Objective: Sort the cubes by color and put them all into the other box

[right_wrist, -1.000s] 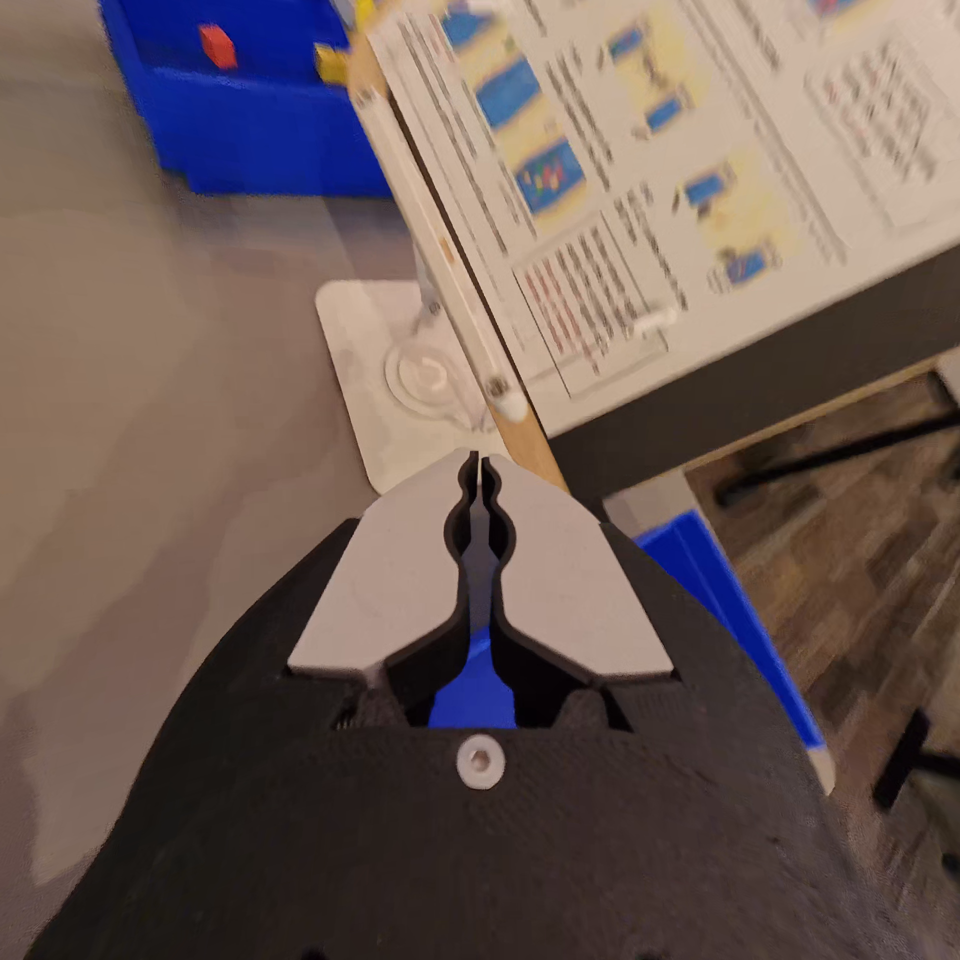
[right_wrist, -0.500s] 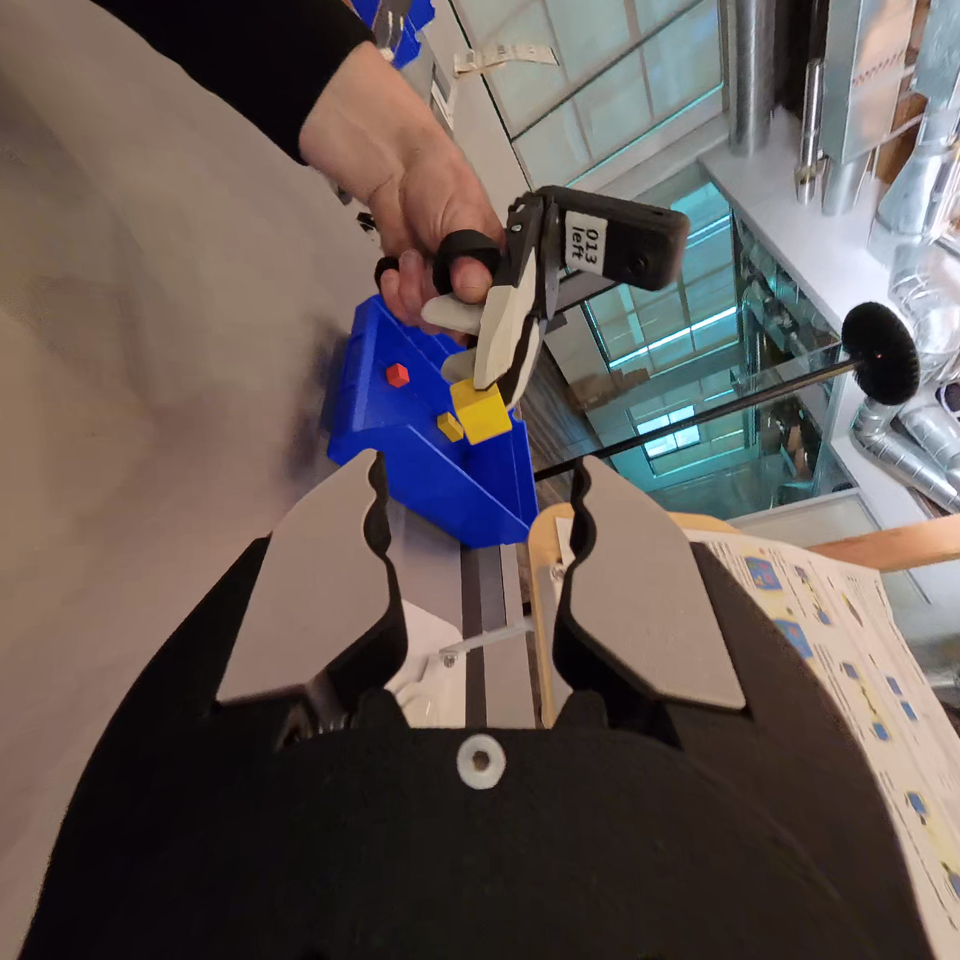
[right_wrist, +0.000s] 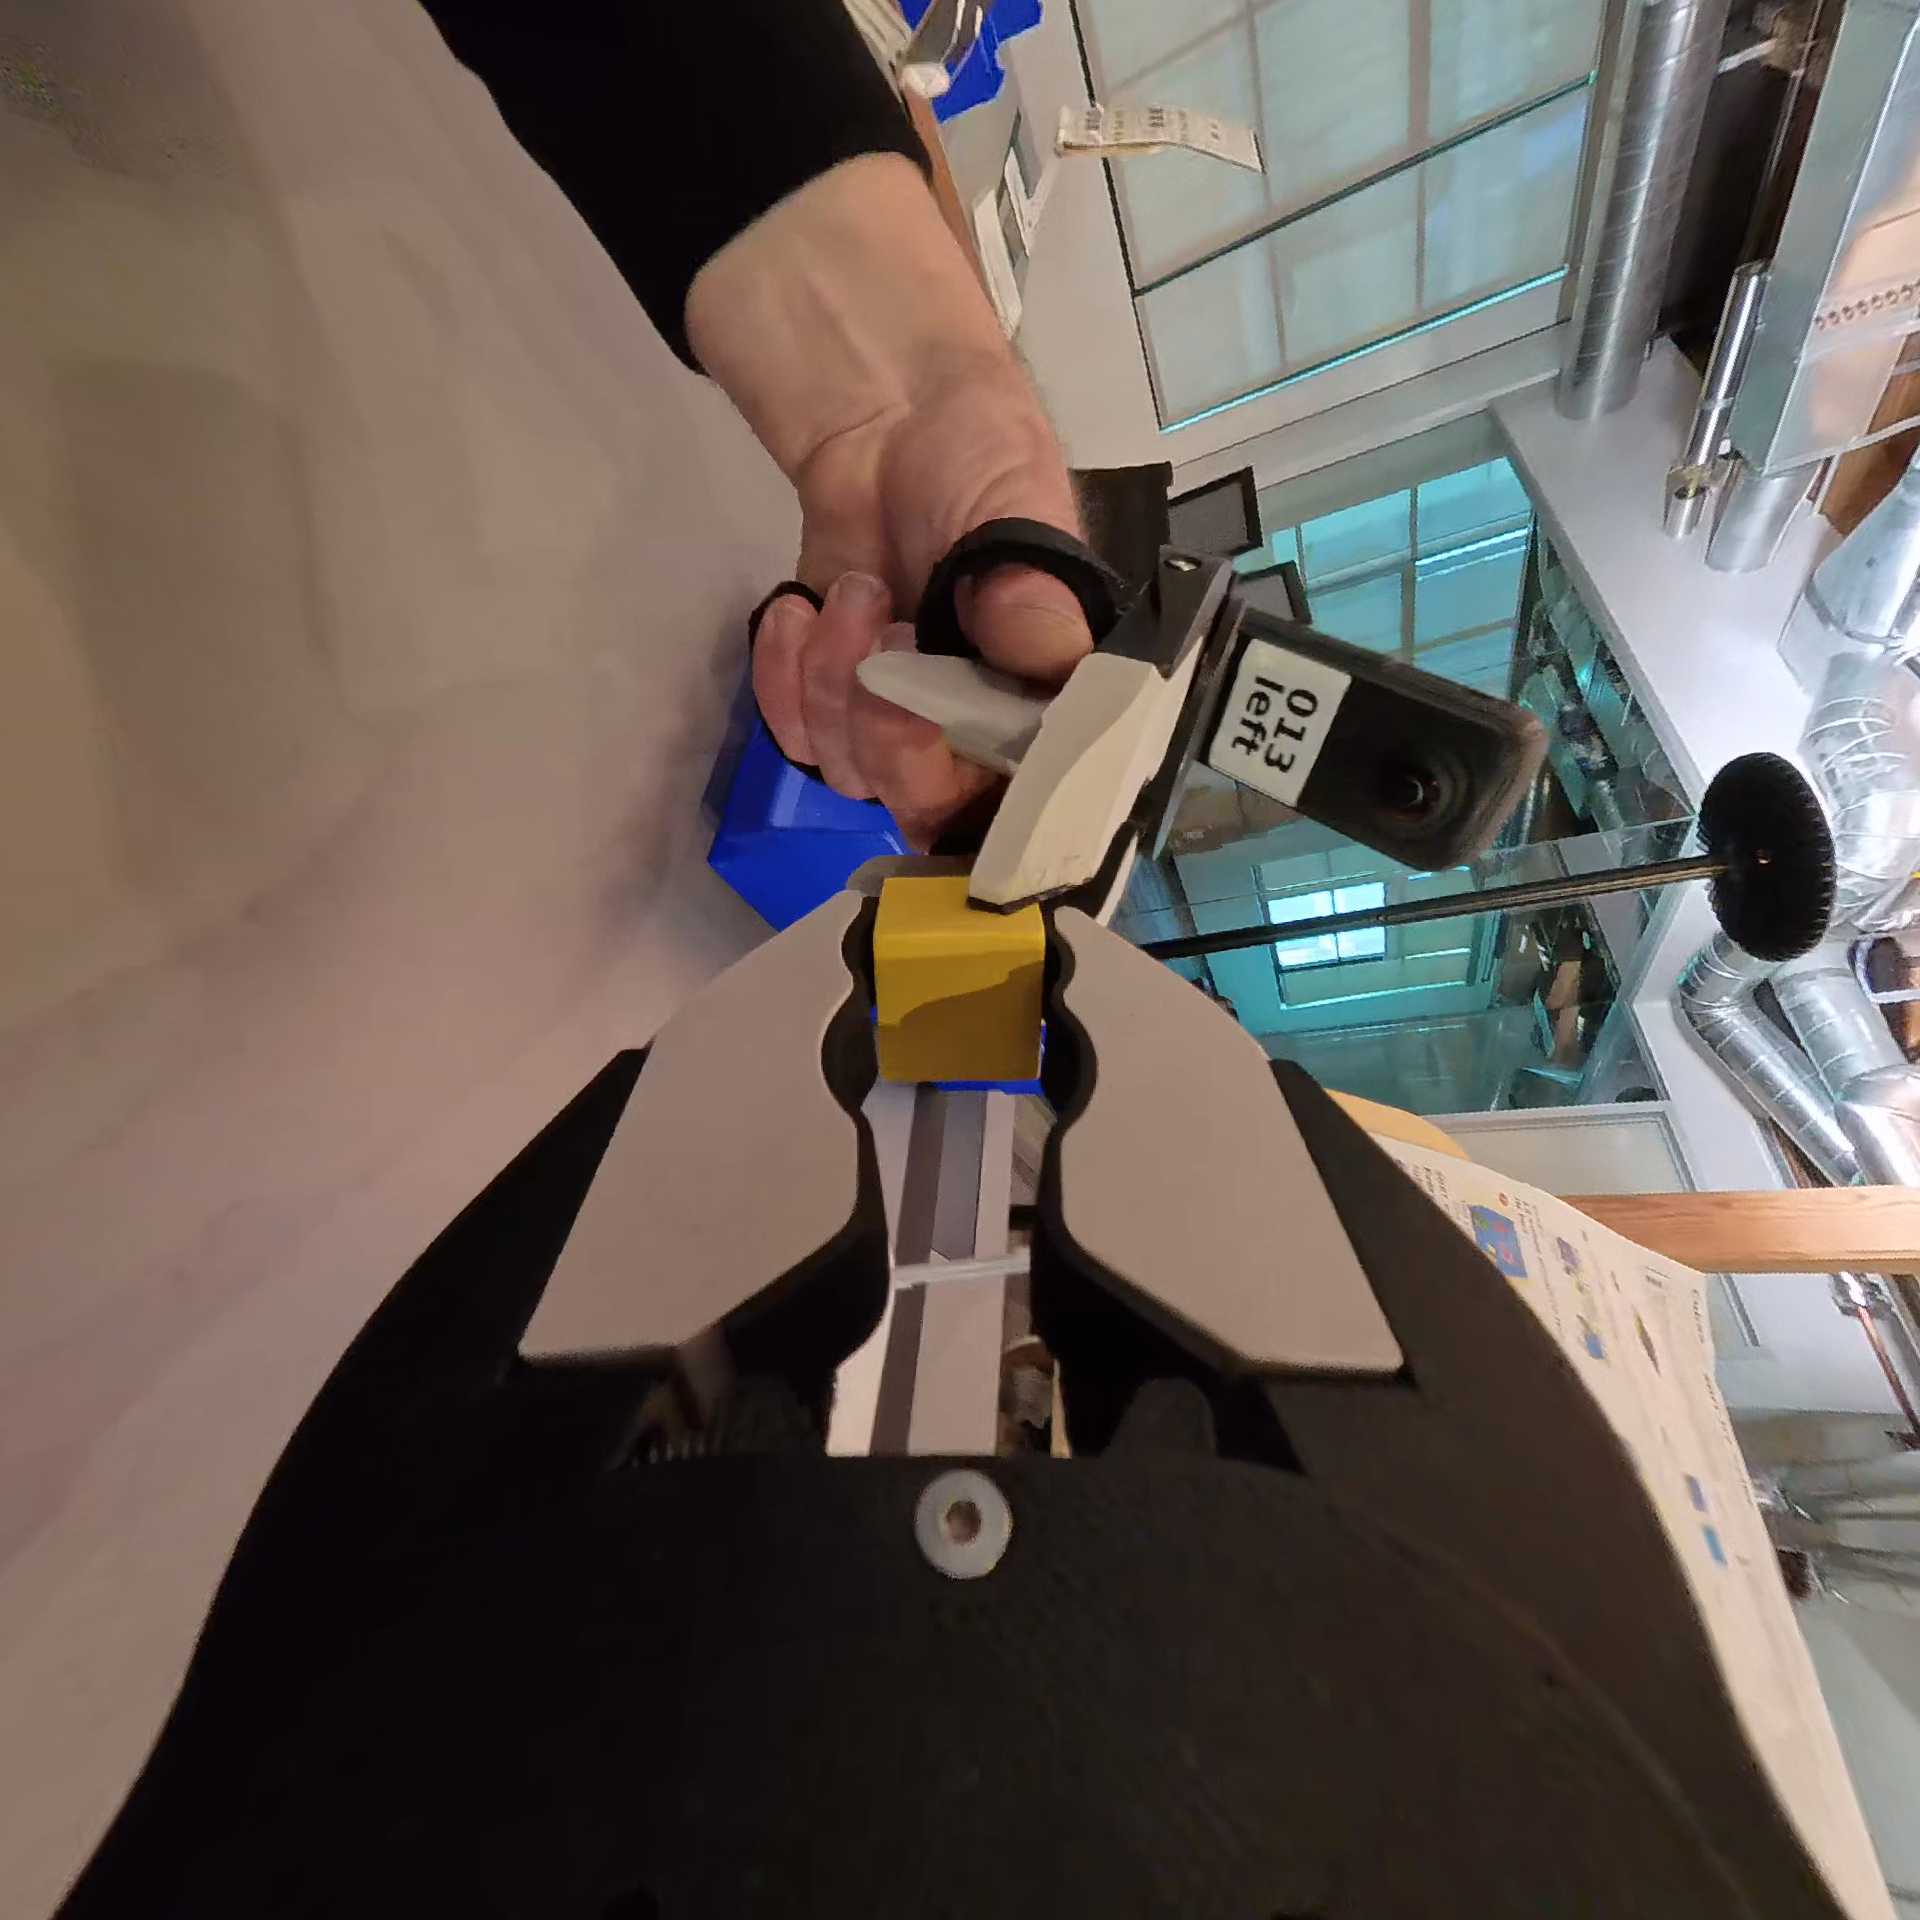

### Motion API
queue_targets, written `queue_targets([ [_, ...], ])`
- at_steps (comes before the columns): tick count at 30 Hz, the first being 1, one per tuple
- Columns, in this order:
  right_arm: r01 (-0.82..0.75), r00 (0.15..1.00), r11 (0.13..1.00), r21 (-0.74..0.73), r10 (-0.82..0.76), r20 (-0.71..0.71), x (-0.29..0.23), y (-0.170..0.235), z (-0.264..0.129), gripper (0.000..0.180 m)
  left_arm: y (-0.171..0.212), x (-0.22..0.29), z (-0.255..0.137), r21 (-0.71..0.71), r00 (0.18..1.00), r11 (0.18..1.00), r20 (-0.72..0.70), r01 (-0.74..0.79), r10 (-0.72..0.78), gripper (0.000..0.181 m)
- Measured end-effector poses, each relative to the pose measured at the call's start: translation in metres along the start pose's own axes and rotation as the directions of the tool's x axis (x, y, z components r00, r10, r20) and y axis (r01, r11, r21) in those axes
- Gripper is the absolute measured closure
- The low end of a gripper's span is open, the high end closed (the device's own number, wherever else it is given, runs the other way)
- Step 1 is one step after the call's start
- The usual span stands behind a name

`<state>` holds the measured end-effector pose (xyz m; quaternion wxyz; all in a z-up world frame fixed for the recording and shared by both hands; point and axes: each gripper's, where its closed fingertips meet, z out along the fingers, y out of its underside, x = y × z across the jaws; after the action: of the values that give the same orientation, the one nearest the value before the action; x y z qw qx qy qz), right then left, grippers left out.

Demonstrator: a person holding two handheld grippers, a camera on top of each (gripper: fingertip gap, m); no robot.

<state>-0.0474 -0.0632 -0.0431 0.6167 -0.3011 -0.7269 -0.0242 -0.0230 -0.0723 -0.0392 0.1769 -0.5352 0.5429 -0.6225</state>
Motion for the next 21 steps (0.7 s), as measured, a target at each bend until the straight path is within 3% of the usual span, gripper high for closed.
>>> queue_targets([
  [4, -0.029, 0.999, 0.999, -0.017, 0.029, -0.039, 0.016, 0.007, -0.017, 0.151, -0.015, -0.013, -0.016, 0.069, 0.997, 0.997, 0.073, -0.020, 0.015, 0.140],
  [7, -0.068, 0.993, 0.992, -0.106, 0.056, -0.108, 0.046, 0.037, -0.046, 0.151, -0.029, -0.024, -0.046, 0.093, 0.973, 0.990, 0.215, -0.109, 0.087, 0.143],
  [11, -0.243, 0.957, 0.920, -0.307, 0.175, -0.233, 0.090, 0.127, -0.107, 0.151, -0.055, -0.026, -0.099, 0.150, 0.905, 0.954, 0.382, -0.261, 0.188, 0.178],
  [13, -0.400, 0.911, 0.826, -0.396, 0.311, -0.271, 0.095, 0.180, -0.139, 0.151, -0.067, -0.026, -0.125, 0.178, 0.858, 0.930, 0.470, -0.323, 0.208, 0.181],
  [16, -0.546, 0.837, 0.654, -0.523, 0.430, -0.337, 0.078, 0.260, -0.182, 0.151, -0.066, -0.042, -0.160, 0.096, 0.741, 0.926, 0.632, -0.366, 0.228, 0.181],
  [18, -0.636, 0.762, 0.500, -0.588, 0.530, -0.373, 0.054, 0.309, -0.204, 0.150, -0.062, -0.047, -0.171, 0.070, 0.728, 0.936, 0.649, -0.345, 0.220, 0.181],
  [21, -0.716, 0.652, 0.349, -0.605, 0.644, -0.401, 0.020, 0.354, -0.224, 0.140, -0.060, -0.053, -0.188, 0.077, 0.693, 0.940, 0.696, -0.332, 0.188, 0.181],
])
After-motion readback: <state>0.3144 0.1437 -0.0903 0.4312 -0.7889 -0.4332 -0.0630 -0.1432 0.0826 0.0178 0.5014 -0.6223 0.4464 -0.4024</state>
